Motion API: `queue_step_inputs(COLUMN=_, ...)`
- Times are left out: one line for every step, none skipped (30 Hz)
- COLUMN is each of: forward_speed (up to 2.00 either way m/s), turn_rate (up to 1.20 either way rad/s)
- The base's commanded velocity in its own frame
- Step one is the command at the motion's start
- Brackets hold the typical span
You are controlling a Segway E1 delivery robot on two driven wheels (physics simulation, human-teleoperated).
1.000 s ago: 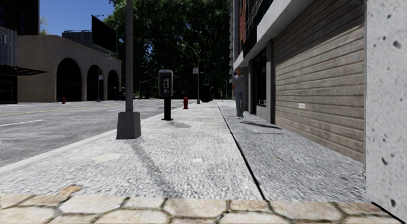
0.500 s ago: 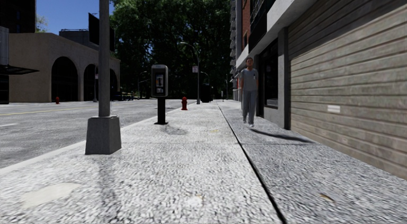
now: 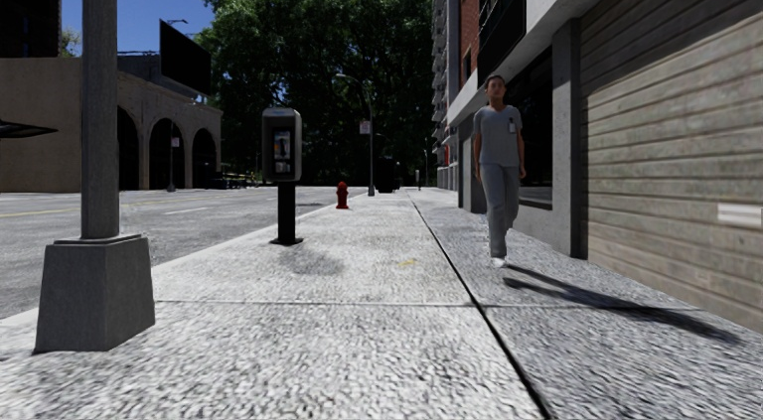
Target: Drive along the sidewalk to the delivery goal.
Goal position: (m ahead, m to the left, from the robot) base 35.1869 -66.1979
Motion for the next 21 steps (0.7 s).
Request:
queue_step_inputs(forward_speed=2.0, turn_rate=0.0)
queue_step_inputs(forward_speed=2.0, turn_rate=0.0)
queue_step_inputs(forward_speed=2.0, turn_rate=0.0)
queue_step_inputs(forward_speed=2.0, turn_rate=0.0)
queue_step_inputs(forward_speed=2.0, turn_rate=0.0)
queue_step_inputs(forward_speed=2.0, turn_rate=0.0)
queue_step_inputs(forward_speed=2.0, turn_rate=0.0)
queue_step_inputs(forward_speed=2.0, turn_rate=0.0)
queue_step_inputs(forward_speed=2.0, turn_rate=0.0)
queue_step_inputs(forward_speed=2.0, turn_rate=0.0)
queue_step_inputs(forward_speed=2.0, turn_rate=0.0)
queue_step_inputs(forward_speed=2.0, turn_rate=0.0)
queue_step_inputs(forward_speed=2.0, turn_rate=0.0)
queue_step_inputs(forward_speed=2.0, turn_rate=0.0)
queue_step_inputs(forward_speed=2.0, turn_rate=0.0)
queue_step_inputs(forward_speed=2.0, turn_rate=0.0)
queue_step_inputs(forward_speed=2.0, turn_rate=0.0)
queue_step_inputs(forward_speed=2.0, turn_rate=0.0)
queue_step_inputs(forward_speed=2.0, turn_rate=0.0)
queue_step_inputs(forward_speed=2.0, turn_rate=0.0)
queue_step_inputs(forward_speed=2.0, turn_rate=0.0)
